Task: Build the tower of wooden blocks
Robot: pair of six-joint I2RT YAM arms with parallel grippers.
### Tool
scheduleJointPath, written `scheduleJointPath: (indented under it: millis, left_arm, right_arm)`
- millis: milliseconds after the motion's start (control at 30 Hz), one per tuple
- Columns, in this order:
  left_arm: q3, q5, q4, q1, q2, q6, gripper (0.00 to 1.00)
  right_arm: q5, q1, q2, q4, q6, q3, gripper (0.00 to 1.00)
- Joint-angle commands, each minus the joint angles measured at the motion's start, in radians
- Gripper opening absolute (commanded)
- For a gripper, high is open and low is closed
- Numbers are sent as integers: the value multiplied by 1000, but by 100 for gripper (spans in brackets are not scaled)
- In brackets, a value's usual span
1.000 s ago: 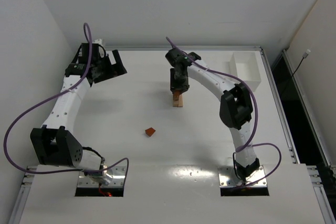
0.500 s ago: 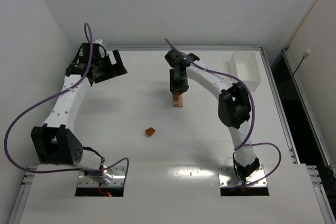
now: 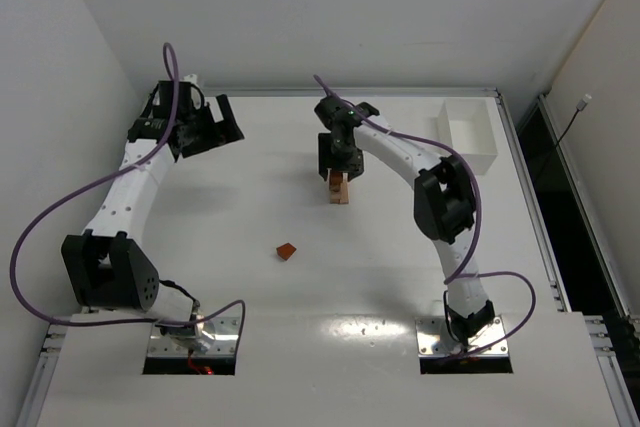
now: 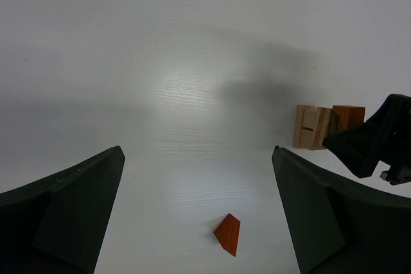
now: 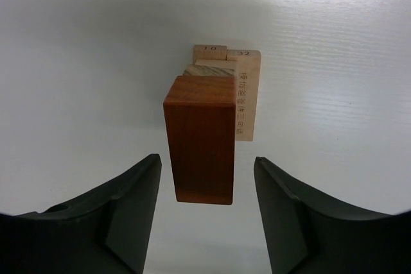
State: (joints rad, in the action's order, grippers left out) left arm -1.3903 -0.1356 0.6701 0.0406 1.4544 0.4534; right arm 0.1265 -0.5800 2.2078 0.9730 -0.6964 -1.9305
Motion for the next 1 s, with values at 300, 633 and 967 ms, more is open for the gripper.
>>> scheduleJointPath:
  millis: [300, 633, 967]
  left_arm:
    - [-4, 39, -21, 70, -34, -48, 100]
    - [247, 45, 45, 192, -167, -169, 100]
    - [317, -6, 160, 428, -122, -418, 96]
  right_arm:
    - [-134, 5, -138, -147, 187, 11, 67]
    - [-113, 29, -759, -384, 599, 533, 79]
    - [117, 97, -1218, -608, 916, 992, 80]
